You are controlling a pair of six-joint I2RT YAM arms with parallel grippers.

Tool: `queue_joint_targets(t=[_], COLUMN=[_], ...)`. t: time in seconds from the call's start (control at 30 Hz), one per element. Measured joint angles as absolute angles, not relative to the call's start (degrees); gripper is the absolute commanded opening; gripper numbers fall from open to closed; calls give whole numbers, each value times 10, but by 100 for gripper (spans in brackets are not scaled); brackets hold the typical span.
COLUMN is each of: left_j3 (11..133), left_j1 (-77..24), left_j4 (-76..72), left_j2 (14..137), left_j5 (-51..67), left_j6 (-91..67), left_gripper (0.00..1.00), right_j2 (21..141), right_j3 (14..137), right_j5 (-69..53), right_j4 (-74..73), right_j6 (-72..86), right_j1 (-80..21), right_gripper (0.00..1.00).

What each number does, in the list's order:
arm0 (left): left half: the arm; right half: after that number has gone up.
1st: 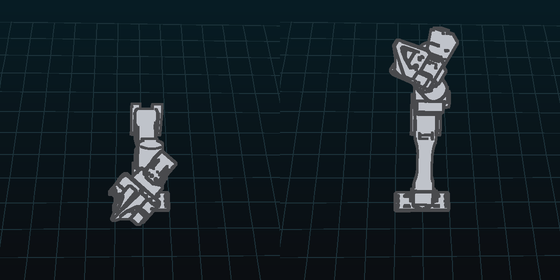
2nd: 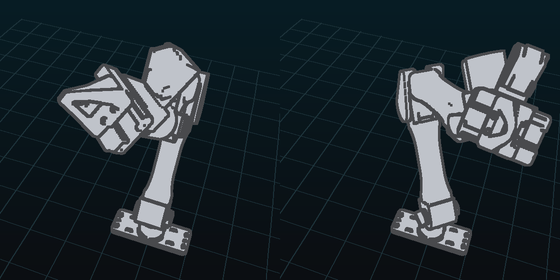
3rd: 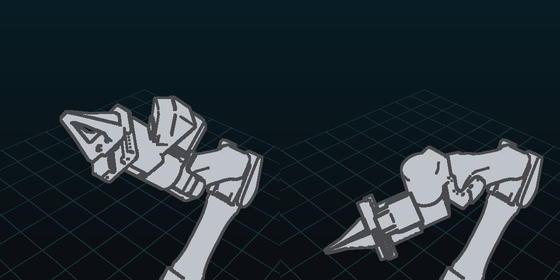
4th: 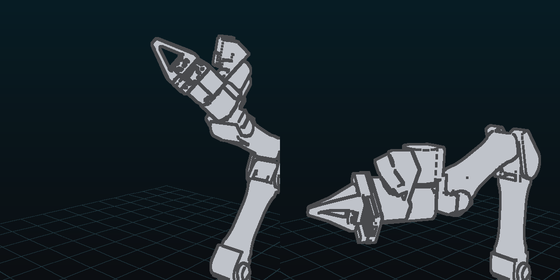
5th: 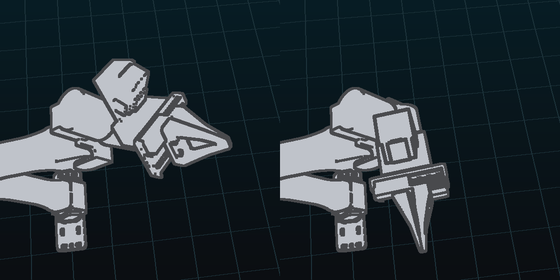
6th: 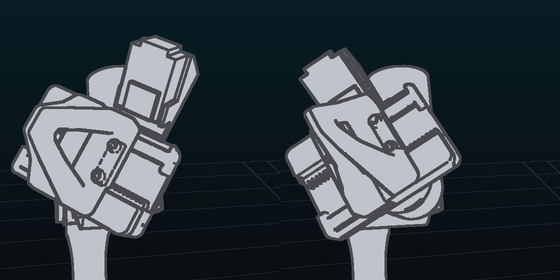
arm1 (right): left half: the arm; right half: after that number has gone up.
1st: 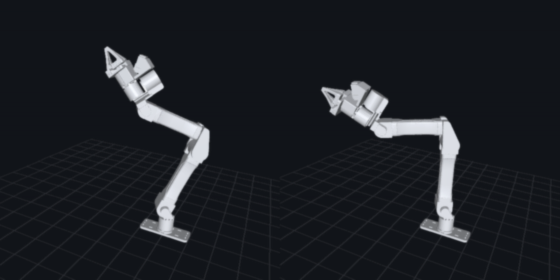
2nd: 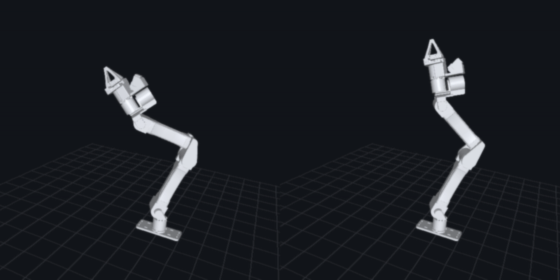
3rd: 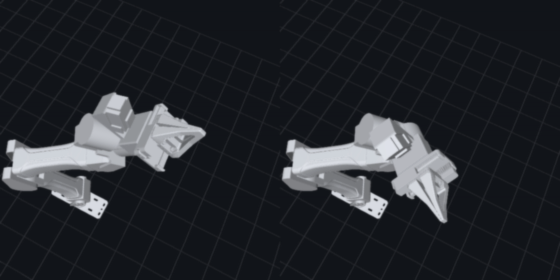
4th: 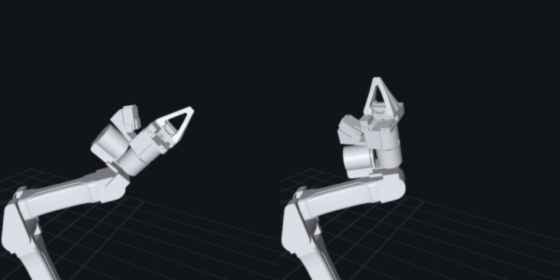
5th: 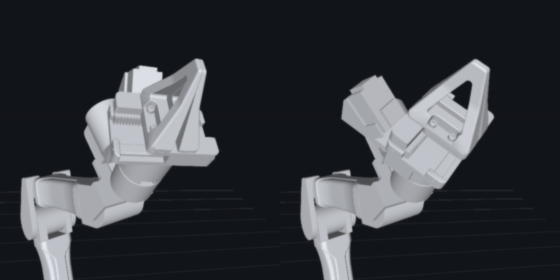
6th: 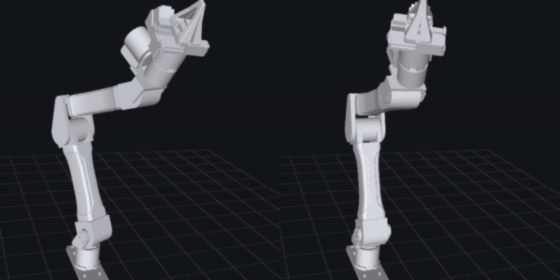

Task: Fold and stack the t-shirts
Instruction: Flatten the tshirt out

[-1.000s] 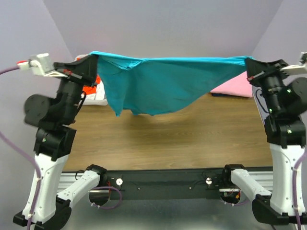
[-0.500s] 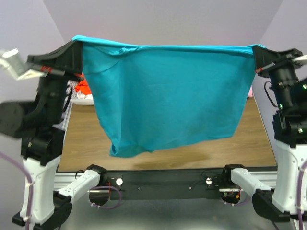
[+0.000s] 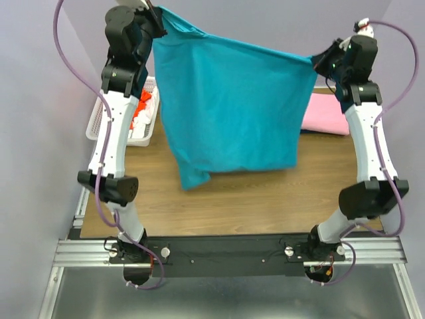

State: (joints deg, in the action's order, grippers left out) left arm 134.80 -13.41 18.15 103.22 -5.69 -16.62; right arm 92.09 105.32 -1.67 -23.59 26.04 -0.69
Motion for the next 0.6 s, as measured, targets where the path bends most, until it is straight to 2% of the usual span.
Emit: queue_joint_targets(t=[0.1,0.27,0.43,0.5,0.6], left_j3=[1410,1353,1191,1088,838], left_j1=[-125,-124,-124,-124,-124], left_j4=[183,144,97,69,-6], left_j2=[1068,997,869,814,707], left_j5=[-42,-24,-12,-2,7], left_j6=[-152,-121,-107,-107,-136], left_gripper=[0,0,0,0,0], right_j2=[964,962,917,881,850], right_j3=[1131,1177,1100,1010,908], right_j5=[-31,-55,-85,-98,-106], right_j4=[-228,-207,-185,-176,-170], right_j6=[245,219,203,193,181], right_j1=[-7,-7,-7,-7,-7], right_gripper=[1,1,1,2,4])
